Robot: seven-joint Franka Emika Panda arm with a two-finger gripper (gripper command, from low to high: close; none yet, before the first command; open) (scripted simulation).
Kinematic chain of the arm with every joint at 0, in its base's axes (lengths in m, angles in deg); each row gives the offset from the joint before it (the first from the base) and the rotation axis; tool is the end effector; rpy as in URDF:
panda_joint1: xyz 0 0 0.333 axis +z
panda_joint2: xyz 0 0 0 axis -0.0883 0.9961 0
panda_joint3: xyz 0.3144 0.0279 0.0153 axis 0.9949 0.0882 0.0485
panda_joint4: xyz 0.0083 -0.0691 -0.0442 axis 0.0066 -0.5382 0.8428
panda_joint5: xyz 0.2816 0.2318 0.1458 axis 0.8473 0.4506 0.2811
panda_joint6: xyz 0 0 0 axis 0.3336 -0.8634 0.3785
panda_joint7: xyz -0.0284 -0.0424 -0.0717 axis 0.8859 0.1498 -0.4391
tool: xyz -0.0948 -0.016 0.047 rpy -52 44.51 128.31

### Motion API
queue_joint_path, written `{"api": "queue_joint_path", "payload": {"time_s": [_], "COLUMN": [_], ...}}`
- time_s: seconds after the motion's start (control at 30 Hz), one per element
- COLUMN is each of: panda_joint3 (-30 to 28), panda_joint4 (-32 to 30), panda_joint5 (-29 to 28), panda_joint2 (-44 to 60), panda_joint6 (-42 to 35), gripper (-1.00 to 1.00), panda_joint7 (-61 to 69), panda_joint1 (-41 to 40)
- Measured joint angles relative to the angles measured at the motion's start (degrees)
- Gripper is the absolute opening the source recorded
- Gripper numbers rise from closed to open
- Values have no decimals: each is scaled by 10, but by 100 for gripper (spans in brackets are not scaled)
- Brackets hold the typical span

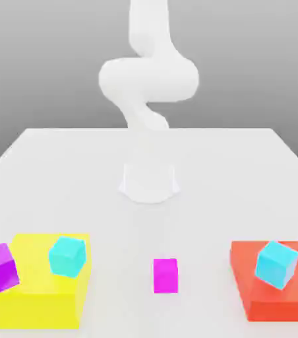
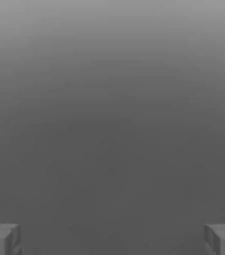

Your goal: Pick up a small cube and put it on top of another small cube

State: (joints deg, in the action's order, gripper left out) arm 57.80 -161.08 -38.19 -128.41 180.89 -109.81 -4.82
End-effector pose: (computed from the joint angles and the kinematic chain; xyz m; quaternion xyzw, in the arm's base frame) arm 0.3792 0.0040 0.6612 -0.8623 0.3632 -0.3245 0.1384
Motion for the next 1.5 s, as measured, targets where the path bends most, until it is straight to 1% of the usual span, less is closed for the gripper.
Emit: {"api": "queue_joint_path", "payload": {"time_s": [0.63, 0.7, 0.87, 0.9, 1.13, 1.37, 1.5], "panda_joint3": [31, 27, 10, 6, 6, 22, 44], "panda_joint4": [-249, -259, -245, -242, -241, -262, -225], "panda_joint5": [-2, -7, -22, -24, -26, -6, 6], "panda_joint2": [404, 446, 550, 570, 575, 448, 422], "panda_joint6": [268, 298, 382, 398, 402, 297, 236], "gripper": [0, 0, 0, -100, -100, -100, -100], "panda_joint7": [-32, -37, -49, -50, -53, -41, -96], "panda_joint1": [14, 18, 32, 35, 35, 28, 71]}}
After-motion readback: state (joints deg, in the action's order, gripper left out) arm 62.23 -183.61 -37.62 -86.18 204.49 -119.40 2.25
